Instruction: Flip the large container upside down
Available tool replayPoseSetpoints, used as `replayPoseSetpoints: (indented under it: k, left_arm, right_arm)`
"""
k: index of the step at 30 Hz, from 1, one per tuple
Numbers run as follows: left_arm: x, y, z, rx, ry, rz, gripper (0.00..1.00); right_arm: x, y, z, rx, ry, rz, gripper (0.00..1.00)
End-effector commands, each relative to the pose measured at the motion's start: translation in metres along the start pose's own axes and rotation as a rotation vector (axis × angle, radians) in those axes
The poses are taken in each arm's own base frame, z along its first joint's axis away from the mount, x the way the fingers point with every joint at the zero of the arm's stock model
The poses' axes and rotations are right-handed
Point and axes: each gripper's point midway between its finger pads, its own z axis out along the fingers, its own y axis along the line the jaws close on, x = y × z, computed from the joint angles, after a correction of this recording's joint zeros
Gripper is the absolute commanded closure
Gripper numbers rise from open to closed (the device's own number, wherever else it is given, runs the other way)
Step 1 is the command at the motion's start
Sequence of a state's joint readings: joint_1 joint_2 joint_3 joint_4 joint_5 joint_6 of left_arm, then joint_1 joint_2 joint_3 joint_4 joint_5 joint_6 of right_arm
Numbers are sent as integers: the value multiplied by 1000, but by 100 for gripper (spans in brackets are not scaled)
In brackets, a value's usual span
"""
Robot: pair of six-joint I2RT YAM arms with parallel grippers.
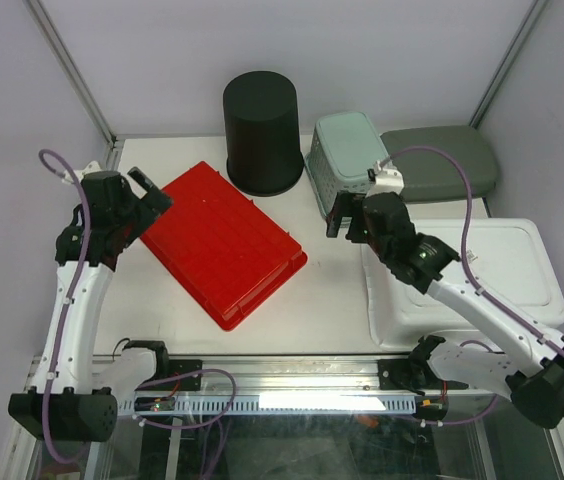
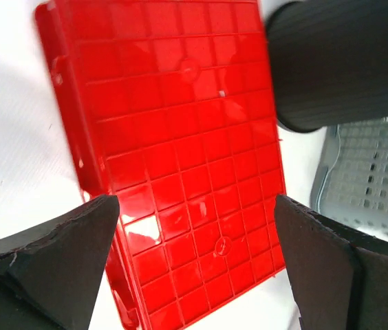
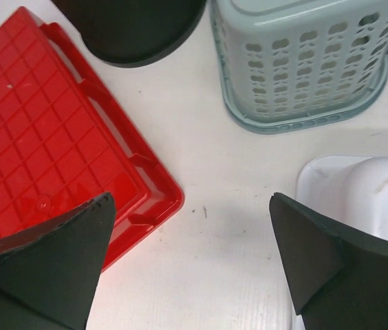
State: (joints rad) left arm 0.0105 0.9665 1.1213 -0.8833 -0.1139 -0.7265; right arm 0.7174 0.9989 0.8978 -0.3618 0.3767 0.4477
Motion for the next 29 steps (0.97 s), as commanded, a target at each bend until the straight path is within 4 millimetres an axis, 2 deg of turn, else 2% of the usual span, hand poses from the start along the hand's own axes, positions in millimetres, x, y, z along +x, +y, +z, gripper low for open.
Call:
replayPoseSetpoints:
  k: [1,3,4,6,10,16,23,29]
  left_arm:
    - [-24,-69,3,148,-107,260,1]
    - [-10,-91,11,137,-109,349,1]
    - [1,-107,12,170,-103,392,1]
    - [9,-126,13,244,-105,432,1]
    - [9,-145,10,340,-132,440,1]
    - [15,-153,5,429,-134,503,1]
    - [11,-146,6,419,-185,483,1]
    - [1,-134,11,354,-243,428,1]
  right_arm:
    - [-27,-11,-3,155,25,-7,1]
    - [-34,-15,-1,221,38,3,0]
    - [-39,-18,-1,258,32,16,1]
    - [-46,-28,-4,342,16,44,0]
    - [-57,-51,-13,495,-35,59,0]
    - [-64,-61,-14,542,-80,24,0]
    - [-76,-57,-17,525,-125,45,1]
    - [-74,-55,-15,504,-122,52,1]
